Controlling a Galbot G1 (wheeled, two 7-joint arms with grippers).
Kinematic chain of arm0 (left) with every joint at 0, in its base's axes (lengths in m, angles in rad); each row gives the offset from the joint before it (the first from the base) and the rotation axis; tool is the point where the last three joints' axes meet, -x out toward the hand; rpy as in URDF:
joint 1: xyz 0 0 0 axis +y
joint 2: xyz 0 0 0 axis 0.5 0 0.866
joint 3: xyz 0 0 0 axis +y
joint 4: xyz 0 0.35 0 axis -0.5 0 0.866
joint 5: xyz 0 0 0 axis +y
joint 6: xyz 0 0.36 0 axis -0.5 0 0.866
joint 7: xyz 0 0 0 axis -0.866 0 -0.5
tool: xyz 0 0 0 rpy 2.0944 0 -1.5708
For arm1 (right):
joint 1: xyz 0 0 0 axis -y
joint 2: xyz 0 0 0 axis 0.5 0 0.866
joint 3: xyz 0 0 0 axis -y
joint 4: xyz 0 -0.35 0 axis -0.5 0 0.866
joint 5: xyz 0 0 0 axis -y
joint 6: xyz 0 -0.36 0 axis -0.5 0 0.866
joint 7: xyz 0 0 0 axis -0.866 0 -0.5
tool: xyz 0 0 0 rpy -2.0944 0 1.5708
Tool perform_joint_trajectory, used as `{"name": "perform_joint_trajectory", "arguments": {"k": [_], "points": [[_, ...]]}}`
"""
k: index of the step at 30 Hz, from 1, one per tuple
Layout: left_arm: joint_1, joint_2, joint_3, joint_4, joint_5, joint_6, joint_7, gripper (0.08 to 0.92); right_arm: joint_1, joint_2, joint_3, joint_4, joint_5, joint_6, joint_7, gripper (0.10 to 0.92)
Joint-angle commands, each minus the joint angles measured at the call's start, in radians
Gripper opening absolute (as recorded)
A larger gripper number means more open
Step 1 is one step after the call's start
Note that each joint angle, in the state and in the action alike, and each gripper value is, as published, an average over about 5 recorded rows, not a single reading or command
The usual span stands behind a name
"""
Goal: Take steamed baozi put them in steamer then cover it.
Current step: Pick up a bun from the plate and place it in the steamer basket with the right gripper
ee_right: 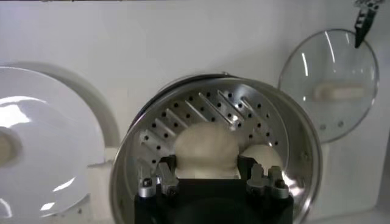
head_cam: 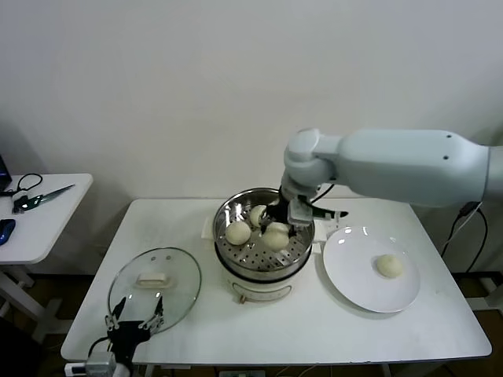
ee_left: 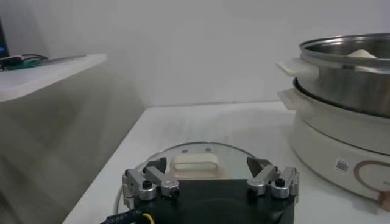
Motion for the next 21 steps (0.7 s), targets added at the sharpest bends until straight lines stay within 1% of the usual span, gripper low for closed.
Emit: {"name": "perform_joint_trajectory", "arguments": {"k": [1,11,15,21], "points": [[0.002,0.001,-0.003,-0.003,-0.002,0.0,0.0,0.823,-0.153,0.057,0.017,-0.016,-0.089,-0.015,0.017,0.659],[0.002,-0.002,0.001,-0.002,-0.002,-0.002,-0.001,0.823,-0.172,0.083,0.026,-0.054,-0.119,-0.032,0.026,0.661],[0.002,-0.001,-0.001,-0.002,-0.002,-0.003,-0.002,0.823,-0.144,0.08,0.027,-0.052,-0.084,-0.033,0.026,0.674],[-0.002,-0.001,0.001,-0.003,-0.002,-0.001,-0.002,0.823,-0.049,0.048,0.015,-0.048,0.016,0.001,-0.027,0.799]]}}
